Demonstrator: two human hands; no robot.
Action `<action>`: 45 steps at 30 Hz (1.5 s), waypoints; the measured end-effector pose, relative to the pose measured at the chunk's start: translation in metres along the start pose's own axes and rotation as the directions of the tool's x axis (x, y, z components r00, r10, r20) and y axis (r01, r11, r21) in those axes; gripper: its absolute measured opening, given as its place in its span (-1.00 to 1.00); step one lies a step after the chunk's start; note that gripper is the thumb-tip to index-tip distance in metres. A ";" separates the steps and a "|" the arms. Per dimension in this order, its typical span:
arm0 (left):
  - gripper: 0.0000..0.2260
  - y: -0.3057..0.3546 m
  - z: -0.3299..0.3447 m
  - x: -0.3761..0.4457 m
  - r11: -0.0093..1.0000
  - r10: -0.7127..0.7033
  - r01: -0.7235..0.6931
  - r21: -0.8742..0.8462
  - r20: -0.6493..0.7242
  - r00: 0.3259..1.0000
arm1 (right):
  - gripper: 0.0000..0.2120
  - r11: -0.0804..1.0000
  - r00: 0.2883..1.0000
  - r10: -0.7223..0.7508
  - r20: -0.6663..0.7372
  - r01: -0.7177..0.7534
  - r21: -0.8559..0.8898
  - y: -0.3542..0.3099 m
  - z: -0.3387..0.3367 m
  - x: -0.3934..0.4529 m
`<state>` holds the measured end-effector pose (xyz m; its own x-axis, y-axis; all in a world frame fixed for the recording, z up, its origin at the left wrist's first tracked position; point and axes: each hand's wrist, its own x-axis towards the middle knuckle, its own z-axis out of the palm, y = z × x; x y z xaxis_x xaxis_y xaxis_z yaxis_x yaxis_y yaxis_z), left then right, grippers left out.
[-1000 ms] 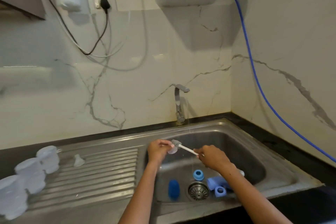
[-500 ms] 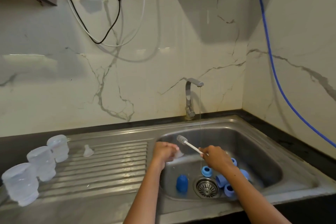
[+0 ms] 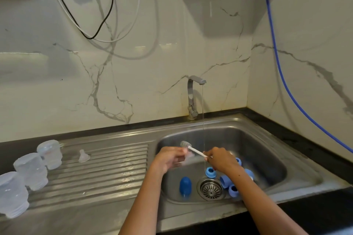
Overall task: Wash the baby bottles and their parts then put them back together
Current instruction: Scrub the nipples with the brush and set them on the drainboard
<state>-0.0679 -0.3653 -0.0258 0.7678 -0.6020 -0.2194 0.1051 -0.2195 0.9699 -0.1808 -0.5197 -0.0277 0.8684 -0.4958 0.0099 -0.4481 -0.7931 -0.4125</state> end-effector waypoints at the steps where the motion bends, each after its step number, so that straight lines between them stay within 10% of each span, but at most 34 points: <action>1: -0.88 -0.002 0.001 0.002 0.990 0.044 -0.031 0.138 -0.086 0.995 | -0.69 1.000 1.000 0.004 0.005 -0.004 0.008 0.001 0.000 0.000; 6: -0.84 0.006 0.001 0.002 0.816 0.321 -0.317 0.484 0.077 0.944 | -0.71 1.000 1.000 0.004 0.000 -0.004 -0.007 0.003 -0.001 0.002; 10: -0.80 0.001 -0.003 0.006 0.774 0.277 -0.143 0.617 -0.127 0.952 | -0.71 1.000 1.000 -0.001 0.018 0.001 -0.005 0.002 0.000 0.001; 23: -0.91 0.024 -0.014 -0.019 0.827 0.506 -0.301 0.474 -0.396 0.767 | -0.64 1.000 0.998 0.012 -0.067 -0.010 0.027 -0.015 -0.003 -0.009; 33: -0.91 0.002 -0.154 -0.080 0.868 0.454 -0.187 0.461 -0.581 0.675 | -0.72 0.909 0.998 -0.002 -0.059 0.026 0.416 -0.106 0.014 -0.019; 45: -0.95 -0.032 -0.234 -0.103 0.906 0.421 -0.195 0.375 -0.763 0.490 | -0.72 0.916 0.995 -0.005 -0.098 0.044 0.398 -0.115 0.051 -0.018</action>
<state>-0.0021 -0.1168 -0.0099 0.9029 0.1987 0.3811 -0.2912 -0.3694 0.8825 -0.1339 -0.4015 -0.0269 0.8457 -0.5241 0.1008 -0.2883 -0.6076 -0.7400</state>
